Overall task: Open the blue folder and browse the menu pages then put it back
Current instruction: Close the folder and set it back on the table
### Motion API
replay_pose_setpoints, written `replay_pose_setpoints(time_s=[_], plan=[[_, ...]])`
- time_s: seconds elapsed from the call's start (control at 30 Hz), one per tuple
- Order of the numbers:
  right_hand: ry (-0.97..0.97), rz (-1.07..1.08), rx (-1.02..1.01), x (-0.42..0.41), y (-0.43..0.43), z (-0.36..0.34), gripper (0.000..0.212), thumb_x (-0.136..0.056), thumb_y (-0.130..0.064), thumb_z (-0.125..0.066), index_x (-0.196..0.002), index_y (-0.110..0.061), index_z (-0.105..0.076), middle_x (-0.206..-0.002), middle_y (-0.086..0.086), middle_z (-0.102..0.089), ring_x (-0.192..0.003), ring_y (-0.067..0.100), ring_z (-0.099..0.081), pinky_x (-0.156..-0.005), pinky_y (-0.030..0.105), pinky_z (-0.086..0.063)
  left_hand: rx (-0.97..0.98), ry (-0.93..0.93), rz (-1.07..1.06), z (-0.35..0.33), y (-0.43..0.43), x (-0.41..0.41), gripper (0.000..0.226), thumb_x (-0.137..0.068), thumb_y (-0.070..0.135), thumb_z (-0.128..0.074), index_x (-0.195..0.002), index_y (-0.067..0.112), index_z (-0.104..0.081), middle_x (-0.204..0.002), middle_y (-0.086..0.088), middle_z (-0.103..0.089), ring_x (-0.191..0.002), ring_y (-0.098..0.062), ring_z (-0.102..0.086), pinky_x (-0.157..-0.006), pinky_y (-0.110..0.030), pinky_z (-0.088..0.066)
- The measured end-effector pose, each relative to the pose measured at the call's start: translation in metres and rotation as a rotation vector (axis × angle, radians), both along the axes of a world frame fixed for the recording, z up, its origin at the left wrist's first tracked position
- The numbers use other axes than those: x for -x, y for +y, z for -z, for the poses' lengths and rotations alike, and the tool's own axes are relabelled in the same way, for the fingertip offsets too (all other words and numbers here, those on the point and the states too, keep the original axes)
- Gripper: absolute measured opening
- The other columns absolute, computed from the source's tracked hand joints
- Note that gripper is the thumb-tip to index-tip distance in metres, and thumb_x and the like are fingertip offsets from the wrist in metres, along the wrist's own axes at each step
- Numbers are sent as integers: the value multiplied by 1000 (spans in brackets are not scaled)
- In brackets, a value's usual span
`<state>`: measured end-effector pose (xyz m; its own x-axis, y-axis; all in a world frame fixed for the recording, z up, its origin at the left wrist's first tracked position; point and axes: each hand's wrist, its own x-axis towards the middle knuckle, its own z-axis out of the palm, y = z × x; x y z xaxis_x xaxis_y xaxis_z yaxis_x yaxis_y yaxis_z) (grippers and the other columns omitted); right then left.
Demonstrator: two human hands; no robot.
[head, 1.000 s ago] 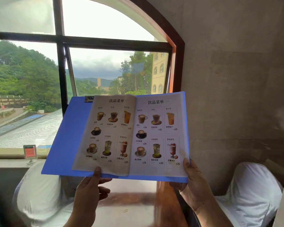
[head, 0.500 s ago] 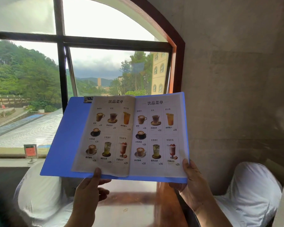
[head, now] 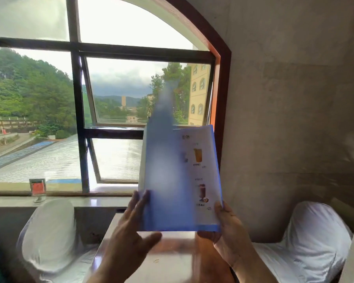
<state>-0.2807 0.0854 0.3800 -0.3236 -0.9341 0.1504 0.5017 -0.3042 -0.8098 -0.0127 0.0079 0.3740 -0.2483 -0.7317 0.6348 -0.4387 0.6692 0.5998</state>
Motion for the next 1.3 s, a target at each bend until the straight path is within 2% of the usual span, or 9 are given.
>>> replay_pose_setpoints(time_s=[0.07,0.17,0.33,0.47,0.73,0.8,1.0,1.17,1.3], plan=[[-37,-35,17,-1,1,6,23,-100,-13,-66,-120,-13,-77,-117,23,-80,-99,42,-79,-71,50,-67,-22,2,101,-4,-1,1,101,-67,85,-67,-156,57,-28,-169,21,-29,-114,-31,-72,-84,-18,-54],[24,-47,25,-1,-2,6,30,-109,-16,-50,-122,-6,-75,-107,25,-81,-89,44,-80,-64,51,-66,-180,280,133,-13,-8,4,98,-72,61,-84,-155,50,-33,-126,38,-68,-110,4,-71,-88,-14,-55],[171,-111,-27,-6,0,-16,65,-104,-65,-41,-133,-14,-72,-122,24,-78,-99,43,-76,-74,52,-65,-342,456,64,-21,-15,8,66,-80,44,-74,-142,33,-55,-107,-2,-82,-88,-19,-81,-79,-52,-64],[269,-37,-11,-7,3,-23,47,-92,-26,-76,-136,-15,-64,-115,17,-80,-91,38,-79,-58,47,-66,-322,493,45,-17,-14,11,60,-90,33,-77,-145,28,-53,-108,-4,-82,-91,-18,-80,-83,-49,-63],[340,107,-89,-1,0,5,45,-88,-28,-83,-129,-16,-67,-114,19,-80,-86,34,-79,-52,41,-63,-452,542,122,10,-24,17,37,-91,20,-78,-122,27,-59,-93,-5,-82,-72,-16,-79,-55,-29,-61],[369,133,-192,2,0,47,48,-86,-26,-86,-128,-13,-67,-113,20,-81,-90,41,-79,-59,47,-64,-656,553,156,44,-25,17,46,-80,21,-89,-115,17,-60,-89,-15,-83,-70,-26,-78,-63,-43,-63],[613,70,-640,1,52,234,23,-97,5,-69,-113,-12,-71,-109,13,-83,-103,35,-78,-96,60,-60,-959,-110,-27,219,16,-10,30,-79,29,-89,-97,21,-67,-75,2,-79,-68,-3,-75,-69,-32,-61],[915,-157,-1027,-23,132,362,7,-92,-25,-76,-96,-26,-71,-101,-4,-80,-92,20,-76,-83,45,-62,-1197,-466,-80,361,97,-33,33,-79,45,-83,-96,27,-61,-93,11,-73,-85,-12,-70,-65,-32,-49],[1125,-272,-1249,-38,179,427,34,-91,-42,-72,-71,-26,-48,-73,-6,-63,-65,18,-61,-55,36,-43,-1287,-614,-124,427,152,-52,36,-79,52,-79,-96,30,-57,-93,13,-70,-83,-11,-67,-64,-34,-51]])
